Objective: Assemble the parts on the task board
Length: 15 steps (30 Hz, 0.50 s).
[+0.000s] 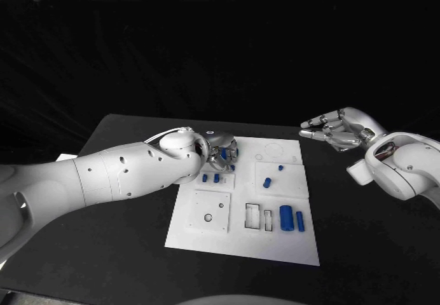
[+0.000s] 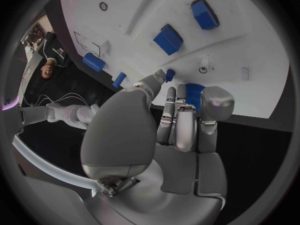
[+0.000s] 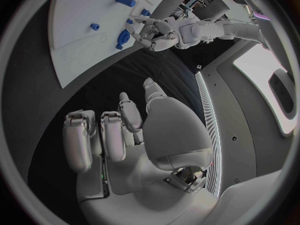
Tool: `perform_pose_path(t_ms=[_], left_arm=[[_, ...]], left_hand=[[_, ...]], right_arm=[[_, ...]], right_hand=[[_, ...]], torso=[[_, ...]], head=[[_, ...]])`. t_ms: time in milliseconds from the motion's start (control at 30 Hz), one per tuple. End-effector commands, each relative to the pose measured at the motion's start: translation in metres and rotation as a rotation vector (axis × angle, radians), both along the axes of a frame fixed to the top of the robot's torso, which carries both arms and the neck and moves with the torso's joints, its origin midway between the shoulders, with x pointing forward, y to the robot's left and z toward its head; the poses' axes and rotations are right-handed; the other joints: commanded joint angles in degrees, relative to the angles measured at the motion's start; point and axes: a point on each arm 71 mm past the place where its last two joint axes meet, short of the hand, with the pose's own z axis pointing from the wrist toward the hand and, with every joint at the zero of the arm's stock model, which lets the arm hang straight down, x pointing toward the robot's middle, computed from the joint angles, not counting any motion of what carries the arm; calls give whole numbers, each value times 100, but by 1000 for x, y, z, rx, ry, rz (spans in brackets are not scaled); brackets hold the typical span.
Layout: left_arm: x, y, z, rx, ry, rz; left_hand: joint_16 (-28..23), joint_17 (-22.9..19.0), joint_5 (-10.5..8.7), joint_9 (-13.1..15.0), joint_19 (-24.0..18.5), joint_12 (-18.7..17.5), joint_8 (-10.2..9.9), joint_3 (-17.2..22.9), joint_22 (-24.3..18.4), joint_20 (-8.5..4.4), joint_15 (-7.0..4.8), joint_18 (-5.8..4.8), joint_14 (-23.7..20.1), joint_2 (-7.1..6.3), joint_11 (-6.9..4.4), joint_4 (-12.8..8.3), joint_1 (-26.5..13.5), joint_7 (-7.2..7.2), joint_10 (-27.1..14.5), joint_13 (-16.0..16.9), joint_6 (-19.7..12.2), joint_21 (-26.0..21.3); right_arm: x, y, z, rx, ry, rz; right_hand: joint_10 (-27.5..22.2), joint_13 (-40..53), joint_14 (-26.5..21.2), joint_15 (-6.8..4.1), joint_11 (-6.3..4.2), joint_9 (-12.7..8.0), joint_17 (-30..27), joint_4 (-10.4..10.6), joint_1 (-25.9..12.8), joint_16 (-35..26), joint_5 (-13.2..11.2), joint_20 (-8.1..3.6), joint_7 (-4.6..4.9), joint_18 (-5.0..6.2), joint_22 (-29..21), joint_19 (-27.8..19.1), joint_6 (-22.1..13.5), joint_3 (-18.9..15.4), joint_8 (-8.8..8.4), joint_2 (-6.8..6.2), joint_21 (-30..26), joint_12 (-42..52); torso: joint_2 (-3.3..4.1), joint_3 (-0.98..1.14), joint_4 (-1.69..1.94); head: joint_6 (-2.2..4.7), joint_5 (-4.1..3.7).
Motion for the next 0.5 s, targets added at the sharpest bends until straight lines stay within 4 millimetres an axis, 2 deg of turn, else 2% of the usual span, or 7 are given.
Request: perform_pose_path(t_ms=[33,133,500], left_arm=[[0,-1,-4,45,17,0],[0,-2,-6,45,18,0],[0,-6,-9,35,16,-11]], left_hand=[[-17,-6,-10,-15,35,-50,-41,7,20,16,-1,-53,261,89,-4,-4,33,3,63,-31,78,-10],[2,0,-9,-37,46,-87,-65,65,28,28,12,-54,267,137,-4,-22,81,5,134,-80,132,-8],[28,-8,-9,-83,65,-174,-121,155,64,37,16,-56,270,175,-11,-34,94,1,278,-178,235,10]], right_arm=[[-1,2,0,1,3,17],[-1,2,0,1,3,18],[-1,3,0,1,4,20]], right_hand=[[-30,-2,460,37,-14,7,951,-2,3,-18,33,38,7,-69,1043,428,40,-34,9,39,-26,-11],[-30,-2,460,37,-14,7,951,-2,3,-18,33,38,7,-69,1043,428,40,-34,9,39,-26,-11],[-30,-2,460,37,-14,7,951,-2,3,-18,33,38,7,-69,1043,428,40,-34,9,39,-26,-11]], torso=[[-2,0,-2],[0,1,-7],[-4,7,0]], head=[[-8,-2],[-11,-7],[-34,-10]])
